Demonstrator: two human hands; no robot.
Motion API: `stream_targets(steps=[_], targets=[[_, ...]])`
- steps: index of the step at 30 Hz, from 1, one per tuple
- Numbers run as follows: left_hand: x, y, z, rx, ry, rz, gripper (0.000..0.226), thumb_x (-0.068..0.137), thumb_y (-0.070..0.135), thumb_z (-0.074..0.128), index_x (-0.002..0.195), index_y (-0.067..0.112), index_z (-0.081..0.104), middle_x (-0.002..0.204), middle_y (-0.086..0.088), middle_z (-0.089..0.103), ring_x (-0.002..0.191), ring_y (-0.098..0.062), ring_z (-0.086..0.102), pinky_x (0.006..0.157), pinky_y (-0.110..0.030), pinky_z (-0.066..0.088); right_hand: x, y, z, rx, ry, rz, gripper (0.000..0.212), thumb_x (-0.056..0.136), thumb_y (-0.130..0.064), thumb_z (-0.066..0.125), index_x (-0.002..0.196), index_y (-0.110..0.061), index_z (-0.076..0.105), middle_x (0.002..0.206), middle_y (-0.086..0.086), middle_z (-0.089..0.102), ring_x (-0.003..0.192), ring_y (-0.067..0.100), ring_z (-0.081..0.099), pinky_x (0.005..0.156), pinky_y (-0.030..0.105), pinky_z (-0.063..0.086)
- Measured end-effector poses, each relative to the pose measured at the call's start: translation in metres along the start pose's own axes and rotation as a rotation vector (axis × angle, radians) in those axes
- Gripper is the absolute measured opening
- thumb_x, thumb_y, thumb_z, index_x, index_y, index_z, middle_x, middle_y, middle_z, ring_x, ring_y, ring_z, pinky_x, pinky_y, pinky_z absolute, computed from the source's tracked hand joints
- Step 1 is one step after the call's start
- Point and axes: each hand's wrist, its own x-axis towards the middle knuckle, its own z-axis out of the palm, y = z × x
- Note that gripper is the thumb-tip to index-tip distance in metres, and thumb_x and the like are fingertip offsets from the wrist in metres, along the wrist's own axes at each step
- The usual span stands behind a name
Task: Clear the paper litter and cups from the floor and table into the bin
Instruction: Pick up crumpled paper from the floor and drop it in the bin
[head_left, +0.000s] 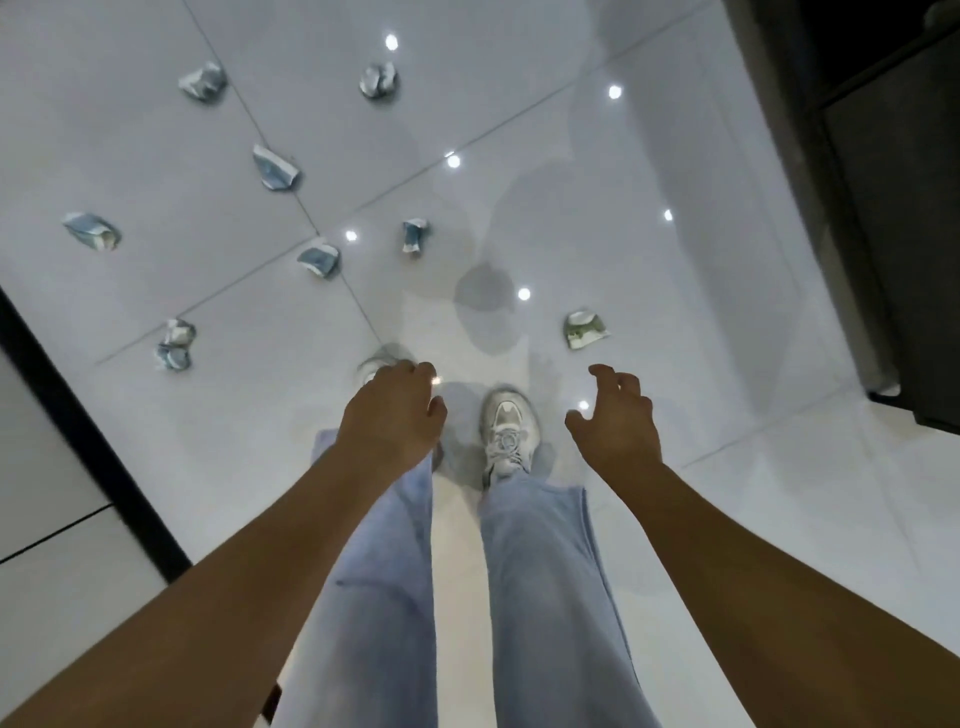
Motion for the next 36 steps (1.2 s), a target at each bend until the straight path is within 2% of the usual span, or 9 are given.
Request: stream_targets(steps=[8,13,17,20,24,28,33,36], targets=[[0.13,-0.025,0.056,0.058,-0.069,0.084,0.032,0.095,0.029,0.046,0.121,0.014,0.054,0.113,-0.005,0.058,0.104,-0.024,0.055,0.077,-0.035,0.049,0.137,0.023,0.057,-0.004,0.015,0.111,0.065,0.09,-0.027,0.058,0.146,-0.015,0.026,0.147,0.012,0.029,0.121,0.037,0.04,0.089,0.04,0.043],[0.215,-0.039,0.105,0.091,-0.078,0.182,0.036,0.097,0.03,0.044,0.129,0.016,0.05,0.121,-0.004,0.055,0.113,-0.021,0.049,0.085,-0.034,0.043,0.236,0.045,0.108,0.037,0.062,0.185,0.076,0.086,-0.029,0.067,0.147,-0.016,0.024,0.146,0.011,0.027,0.12,0.038,0.04,0.087,0.042,0.044],[0.266,-0.048,0.143,0.132,-0.124,0.223,0.037,0.098,0.03,0.041,0.132,0.016,0.047,0.127,-0.004,0.051,0.117,-0.022,0.047,0.088,-0.035,0.042,0.29,0.063,0.148,0.057,0.1,0.215,0.09,0.077,-0.03,0.076,0.147,-0.02,0.021,0.143,0.01,0.03,0.123,0.037,0.038,0.091,0.045,0.044],[0.288,-0.051,0.159,0.123,-0.161,0.224,0.038,0.098,0.03,0.041,0.133,0.016,0.046,0.13,-0.003,0.05,0.12,-0.022,0.045,0.093,-0.037,0.044,0.305,0.069,0.17,0.027,0.129,0.223,0.087,0.076,-0.027,0.076,0.145,-0.021,0.023,0.141,0.01,0.032,0.124,0.035,0.035,0.09,0.044,0.043],[0.297,-0.053,0.164,0.118,-0.191,0.247,0.037,0.098,0.03,0.041,0.132,0.016,0.046,0.127,-0.003,0.05,0.119,-0.022,0.044,0.092,-0.038,0.045,0.307,0.066,0.178,-0.004,0.229,0.206,0.067,0.082,-0.013,0.063,0.141,-0.017,0.032,0.132,0.013,0.039,0.116,0.037,0.037,0.082,0.04,0.044],[0.291,-0.049,0.149,0.086,-0.179,0.266,0.036,0.097,0.029,0.042,0.131,0.015,0.047,0.125,-0.004,0.051,0.116,-0.022,0.046,0.088,-0.038,0.046,0.292,0.046,0.169,-0.017,0.171,0.095,0.061,0.086,-0.011,0.06,0.142,-0.014,0.034,0.13,0.012,0.046,0.115,0.034,0.041,0.076,0.038,0.042],[0.27,-0.044,0.11,0.044,-0.184,0.254,0.038,0.097,0.028,0.044,0.133,0.016,0.044,0.127,-0.005,0.051,0.117,-0.022,0.046,0.089,-0.041,0.047,0.25,-0.016,0.147,0.08,0.101,-0.042,0.067,0.086,-0.016,0.063,0.144,-0.017,0.031,0.133,0.004,0.048,0.118,0.026,0.043,0.08,0.036,0.046],[0.251,-0.045,0.079,0.053,-0.195,0.237,0.042,0.095,0.028,0.047,0.135,0.017,0.04,0.128,-0.005,0.05,0.117,-0.022,0.047,0.088,-0.039,0.048,0.22,-0.062,0.129,0.094,0.059,-0.104,0.075,0.085,-0.022,0.068,0.147,-0.016,0.026,0.14,0.003,0.046,0.123,0.026,0.043,0.092,0.038,0.047]])
